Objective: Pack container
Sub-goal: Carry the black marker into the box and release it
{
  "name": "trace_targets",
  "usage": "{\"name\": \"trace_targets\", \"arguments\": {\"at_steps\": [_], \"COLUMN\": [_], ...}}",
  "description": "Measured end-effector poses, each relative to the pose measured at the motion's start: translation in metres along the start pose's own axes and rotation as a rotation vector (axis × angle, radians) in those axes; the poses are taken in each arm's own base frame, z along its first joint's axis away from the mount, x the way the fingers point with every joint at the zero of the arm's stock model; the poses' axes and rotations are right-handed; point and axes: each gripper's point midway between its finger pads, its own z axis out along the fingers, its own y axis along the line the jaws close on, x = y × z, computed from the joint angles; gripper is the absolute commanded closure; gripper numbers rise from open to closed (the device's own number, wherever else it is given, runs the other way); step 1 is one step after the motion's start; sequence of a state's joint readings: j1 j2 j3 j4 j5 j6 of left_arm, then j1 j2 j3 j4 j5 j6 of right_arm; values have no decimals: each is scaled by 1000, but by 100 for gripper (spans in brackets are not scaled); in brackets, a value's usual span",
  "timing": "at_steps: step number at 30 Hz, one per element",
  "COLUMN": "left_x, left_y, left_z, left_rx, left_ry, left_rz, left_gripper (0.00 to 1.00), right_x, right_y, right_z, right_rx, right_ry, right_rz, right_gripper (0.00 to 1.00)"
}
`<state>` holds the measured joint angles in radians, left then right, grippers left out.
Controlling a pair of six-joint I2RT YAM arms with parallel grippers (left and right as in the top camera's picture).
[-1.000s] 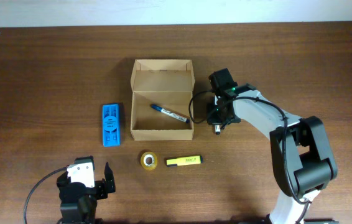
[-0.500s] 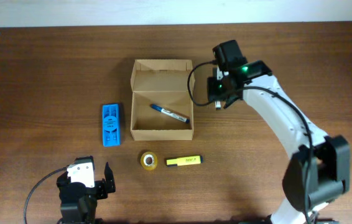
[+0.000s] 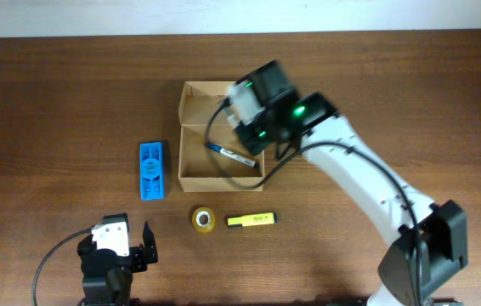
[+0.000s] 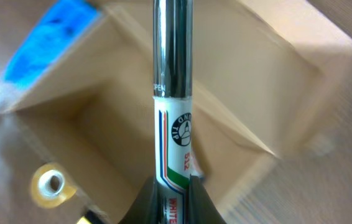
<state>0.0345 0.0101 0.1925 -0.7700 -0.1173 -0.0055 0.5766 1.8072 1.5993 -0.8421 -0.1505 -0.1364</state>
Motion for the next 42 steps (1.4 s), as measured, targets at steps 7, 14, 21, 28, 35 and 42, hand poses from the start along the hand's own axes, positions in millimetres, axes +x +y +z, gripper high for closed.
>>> {"name": "trace_targets", "arguments": {"at_steps": [7,14,21,28,35,42], "left_x": [0,0,0,0,0,0], "left_y": [0,0,0,0,0,0], "left_z": [0,0,0,0,0,0], "left_rx": [0,0,0,0,0,0], "left_ry": [0,0,0,0,0,0], "left_rz": [0,0,0,0,0,0], "left_gripper": [1,0,1,0,0,0], "right_x": [-5,18,47,48,40,-1], "right_y": [53,48,43,36,32,34], "right_z": [12,56,99,111,104,63], "right_rx": [-28,-14,-17,15,40,59], "right_ry": [2,115,232,238,232,157], "right_rz": [-222,-267,-267,-280,-283,-270], "right_gripper": [86,85,83,59,16,4]}}
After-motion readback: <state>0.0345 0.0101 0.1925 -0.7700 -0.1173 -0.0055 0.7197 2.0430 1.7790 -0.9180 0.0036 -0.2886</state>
